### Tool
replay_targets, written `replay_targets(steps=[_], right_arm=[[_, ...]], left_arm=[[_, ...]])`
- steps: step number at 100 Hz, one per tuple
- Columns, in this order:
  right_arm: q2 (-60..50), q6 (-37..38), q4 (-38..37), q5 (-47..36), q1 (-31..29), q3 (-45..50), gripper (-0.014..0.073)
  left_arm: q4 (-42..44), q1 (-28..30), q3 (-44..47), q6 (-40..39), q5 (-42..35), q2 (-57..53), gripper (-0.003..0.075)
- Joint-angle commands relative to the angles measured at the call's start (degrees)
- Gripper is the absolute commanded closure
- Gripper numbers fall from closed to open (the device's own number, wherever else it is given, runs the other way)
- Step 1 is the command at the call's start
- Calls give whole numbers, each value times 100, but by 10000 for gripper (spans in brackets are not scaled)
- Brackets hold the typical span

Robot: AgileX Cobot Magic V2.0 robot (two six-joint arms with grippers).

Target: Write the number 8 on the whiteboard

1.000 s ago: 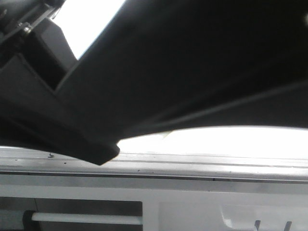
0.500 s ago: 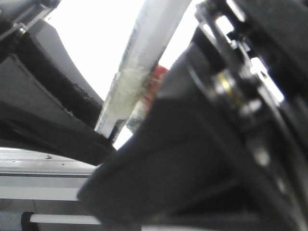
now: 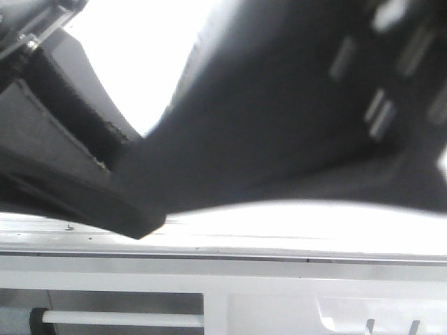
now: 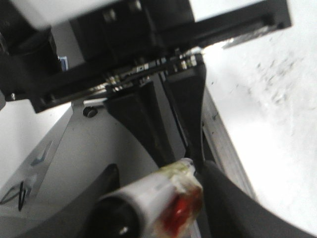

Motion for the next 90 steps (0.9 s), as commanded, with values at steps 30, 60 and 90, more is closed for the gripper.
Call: replay_targets(steps=[30, 60, 90], right_arm=[[-217, -42, 73, -485, 54, -162, 279], [15, -42, 73, -608, 54, -162, 281], [15, -42, 86, -642, 54, -162, 527]], left_arm=[[-369, 171, -178, -25, -107, -96, 741], [-369, 26, -178, -25, -107, -96, 741], [-369, 26, -178, -25, -128, -96, 741]])
